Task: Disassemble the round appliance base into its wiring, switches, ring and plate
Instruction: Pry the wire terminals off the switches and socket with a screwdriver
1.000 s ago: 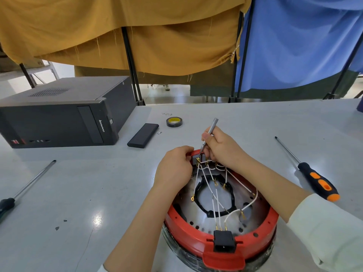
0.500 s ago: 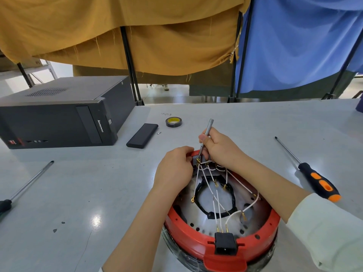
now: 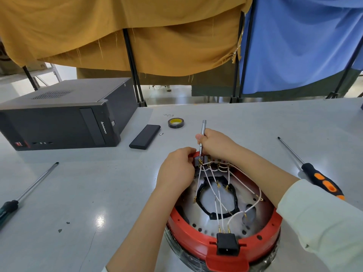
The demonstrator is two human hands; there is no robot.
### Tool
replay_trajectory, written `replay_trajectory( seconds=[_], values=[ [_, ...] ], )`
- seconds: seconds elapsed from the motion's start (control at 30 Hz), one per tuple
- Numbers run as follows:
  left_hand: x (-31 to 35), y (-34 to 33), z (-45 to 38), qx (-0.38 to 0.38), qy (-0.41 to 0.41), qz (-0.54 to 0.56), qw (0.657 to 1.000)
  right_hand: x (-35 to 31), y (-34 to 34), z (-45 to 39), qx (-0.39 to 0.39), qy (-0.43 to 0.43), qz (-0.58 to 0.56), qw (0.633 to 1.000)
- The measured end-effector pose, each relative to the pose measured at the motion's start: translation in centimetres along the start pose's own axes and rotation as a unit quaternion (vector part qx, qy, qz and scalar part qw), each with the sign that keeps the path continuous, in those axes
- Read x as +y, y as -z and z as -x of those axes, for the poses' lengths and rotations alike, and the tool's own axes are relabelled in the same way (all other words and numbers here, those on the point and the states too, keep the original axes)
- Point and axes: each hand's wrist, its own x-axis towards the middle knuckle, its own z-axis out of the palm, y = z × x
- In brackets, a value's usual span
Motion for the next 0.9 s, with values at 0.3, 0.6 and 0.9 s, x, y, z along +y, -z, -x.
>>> replay_trajectory(
  seconds=[0.3,0.6,0.9],
  values=[
    [0.0,0.1,0.1,-0.002,0.005,-0.003,1.000,1.1,-0.5,1.8,0.058,0.071,-0.103,0.990],
    [-0.1,0.0,0.0,0.001,-0.001,-0.003,1.000,0.6,-0.6,0.7,0.046,0.031,-0.035,0.998],
    [0.0,0.0,0.0,-0.001,-0.001,0.000,1.000,0.0,-0.4,0.3,0.026,0.008,-0.007,1.000]
  ],
)
